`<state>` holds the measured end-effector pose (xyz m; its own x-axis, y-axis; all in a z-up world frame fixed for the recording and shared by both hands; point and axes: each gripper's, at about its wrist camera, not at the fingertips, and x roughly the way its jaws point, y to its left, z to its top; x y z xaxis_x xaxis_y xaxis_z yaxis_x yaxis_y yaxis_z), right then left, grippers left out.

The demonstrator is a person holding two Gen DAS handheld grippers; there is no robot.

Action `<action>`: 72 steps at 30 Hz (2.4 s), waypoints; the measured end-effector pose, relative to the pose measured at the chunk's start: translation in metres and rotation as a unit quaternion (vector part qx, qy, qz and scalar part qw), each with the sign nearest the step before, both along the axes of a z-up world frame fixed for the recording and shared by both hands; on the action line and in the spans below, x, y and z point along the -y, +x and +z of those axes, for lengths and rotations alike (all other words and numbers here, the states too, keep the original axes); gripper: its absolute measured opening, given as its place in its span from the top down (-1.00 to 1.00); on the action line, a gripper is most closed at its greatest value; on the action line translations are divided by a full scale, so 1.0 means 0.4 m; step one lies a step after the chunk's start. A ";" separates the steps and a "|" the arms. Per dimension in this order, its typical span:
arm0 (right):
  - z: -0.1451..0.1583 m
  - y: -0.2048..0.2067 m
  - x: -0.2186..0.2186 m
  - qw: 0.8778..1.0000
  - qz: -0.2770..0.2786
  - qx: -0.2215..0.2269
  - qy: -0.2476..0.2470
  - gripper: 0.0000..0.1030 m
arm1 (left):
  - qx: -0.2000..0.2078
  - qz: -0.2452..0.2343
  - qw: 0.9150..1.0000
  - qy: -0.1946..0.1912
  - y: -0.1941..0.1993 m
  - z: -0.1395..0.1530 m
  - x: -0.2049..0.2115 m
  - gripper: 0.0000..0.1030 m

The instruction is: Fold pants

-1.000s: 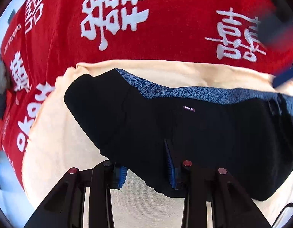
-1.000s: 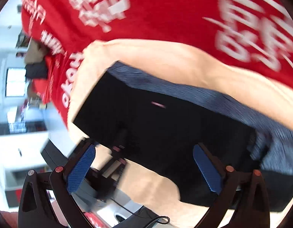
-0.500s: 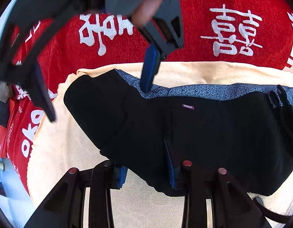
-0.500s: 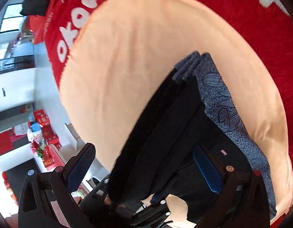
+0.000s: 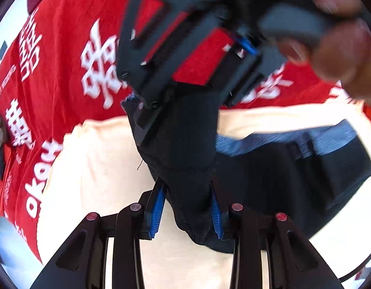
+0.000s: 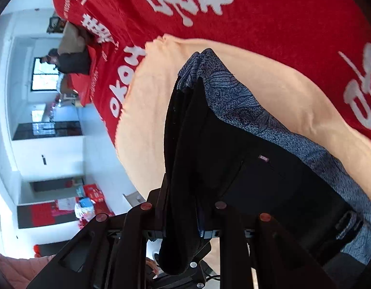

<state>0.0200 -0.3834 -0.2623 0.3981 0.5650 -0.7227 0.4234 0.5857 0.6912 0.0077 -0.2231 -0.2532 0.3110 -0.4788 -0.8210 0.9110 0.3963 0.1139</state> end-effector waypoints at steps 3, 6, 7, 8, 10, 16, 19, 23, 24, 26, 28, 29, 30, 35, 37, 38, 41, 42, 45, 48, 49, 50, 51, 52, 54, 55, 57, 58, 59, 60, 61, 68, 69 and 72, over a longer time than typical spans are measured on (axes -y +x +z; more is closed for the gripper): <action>0.058 -0.114 0.044 0.998 -0.040 0.038 0.005 0.61 | -0.005 -0.028 0.999 -0.018 -0.069 0.065 0.033 0.30; 0.099 -0.245 0.084 0.994 -0.083 0.068 0.005 0.61 | -0.016 -0.056 0.998 -0.028 -0.146 0.115 0.078 0.30; 0.109 -0.297 0.100 0.992 -0.100 0.077 0.006 0.61 | -0.019 -0.065 0.997 -0.029 -0.170 0.127 0.093 0.30; 0.116 -0.352 0.119 0.989 -0.118 0.087 0.009 0.61 | -0.020 -0.080 0.996 -0.030 -0.209 0.140 0.112 0.30; 0.126 -0.471 0.164 0.983 -0.152 0.101 0.013 0.61 | -0.015 -0.106 0.994 -0.029 -0.273 0.153 0.144 0.30; 0.063 -0.763 0.248 0.966 -0.237 0.104 0.022 0.60 | -0.005 -0.194 0.981 -0.007 -0.512 0.121 0.254 0.30; -0.015 -0.887 0.276 0.957 -0.275 0.091 0.032 0.60 | -0.003 -0.225 0.974 0.013 -0.612 0.078 0.297 0.30; -0.133 -0.978 0.287 0.949 -0.306 0.065 0.041 0.60 | -0.002 -0.261 0.964 0.047 -0.728 -0.011 0.338 0.30; -0.161 -0.992 0.287 0.948 -0.310 0.058 0.043 0.60 | -0.005 -0.262 0.963 0.058 -0.746 -0.035 0.340 0.30; -0.206 -1.014 0.287 0.946 -0.317 0.051 0.047 0.60 | -0.003 -0.265 0.961 0.078 -0.771 -0.075 0.352 0.30; -0.238 -1.021 0.285 0.943 -0.323 0.052 0.055 0.60 | 0.009 -0.267 0.960 0.090 -0.788 -0.104 0.350 0.30; -0.247 -1.021 0.283 0.943 -0.323 0.054 0.055 0.60 | 0.015 -0.269 0.958 0.094 -0.794 -0.114 0.348 0.30; -0.250 -1.022 0.281 0.944 -0.322 0.055 0.051 0.58 | 0.021 -0.270 0.958 0.099 -0.798 -0.124 0.347 0.15; -0.262 -1.026 0.280 0.945 -0.320 0.045 0.040 0.54 | -0.009 -0.258 0.959 0.113 -0.779 -0.126 0.347 -0.39; -0.250 -1.024 0.277 0.949 -0.313 0.035 0.022 0.53 | -0.001 -0.256 0.959 0.120 -0.775 -0.118 0.342 -0.39; -0.241 -1.021 0.275 0.951 -0.308 0.029 0.013 0.53 | 0.000 -0.251 0.960 0.124 -0.770 -0.113 0.340 -0.39; -0.220 -1.008 0.269 0.957 -0.288 0.012 -0.014 0.54 | -0.012 -0.228 0.964 0.133 -0.737 -0.092 0.332 -0.39; -0.213 -1.003 0.266 0.959 -0.282 0.006 -0.023 0.53 | -0.012 -0.222 0.966 0.135 -0.727 -0.087 0.329 -0.39; -0.187 -0.991 0.252 0.964 -0.259 -0.013 -0.062 0.47 | -0.019 -0.190 0.971 0.142 -0.694 -0.070 0.316 -0.39; -0.160 -0.979 0.227 0.965 -0.230 -0.043 -0.118 0.23 | -0.021 -0.145 0.978 0.149 -0.650 -0.059 0.298 -0.39; -0.155 -0.981 0.216 0.965 -0.222 -0.048 -0.130 0.12 | -0.021 -0.126 0.980 0.152 -0.632 -0.054 0.293 -0.39; -0.149 -0.978 0.205 0.966 -0.213 -0.051 -0.138 0.11 | -0.022 -0.111 0.982 0.153 -0.619 -0.052 0.285 -0.39; -0.144 -0.981 0.198 0.966 -0.207 -0.056 -0.143 0.11 | -0.022 -0.096 0.983 0.152 -0.603 -0.046 0.279 -0.39; -0.141 -0.985 0.191 0.966 -0.203 -0.061 -0.147 0.09 | -0.019 -0.082 0.985 0.150 -0.590 -0.041 0.272 -0.39; -0.137 -1.005 0.183 0.966 -0.198 -0.066 -0.150 0.05 | -0.010 -0.048 0.988 0.144 -0.552 -0.024 0.256 -0.39; -0.133 -1.007 0.180 0.965 -0.198 -0.072 -0.155 -0.01 | -0.007 -0.033 0.989 0.142 -0.530 -0.024 0.250 -0.39; -0.126 -1.015 0.177 0.964 -0.197 -0.077 -0.162 -0.03 | -0.010 0.009 0.990 0.141 -0.472 -0.027 0.241 -0.39; -0.121 -1.010 0.174 0.963 -0.196 -0.080 -0.167 -0.03 | -0.016 0.026 0.990 0.141 -0.450 -0.030 0.234 -0.39; -0.118 -1.007 0.170 0.963 -0.193 -0.083 -0.170 -0.03 | -0.023 0.045 0.988 0.143 -0.425 -0.039 0.227 -0.39; -0.117 -0.999 0.165 0.963 -0.190 -0.087 -0.170 -0.04 | -0.027 0.061 0.986 0.150 -0.400 -0.055 0.219 -0.39; -0.118 -0.993 0.161 0.963 -0.189 -0.090 -0.169 -0.12 | -0.028 0.071 0.984 0.159 -0.384 -0.073 0.215 -0.39; -0.142 -0.983 0.108 0.961 -0.184 -0.127 -0.161 -0.44 | -0.049 0.084 0.980 0.175 -0.353 -0.113 0.172 -0.60; -0.145 -0.986 0.099 0.961 -0.184 -0.133 -0.159 -0.45 | -0.052 0.082 0.980 0.176 -0.356 -0.111 0.164 -0.60; -0.150 -1.000 0.074 0.960 -0.186 -0.148 -0.151 -0.54 | -0.071 0.074 0.979 0.174 -0.358 -0.098 0.141 -0.60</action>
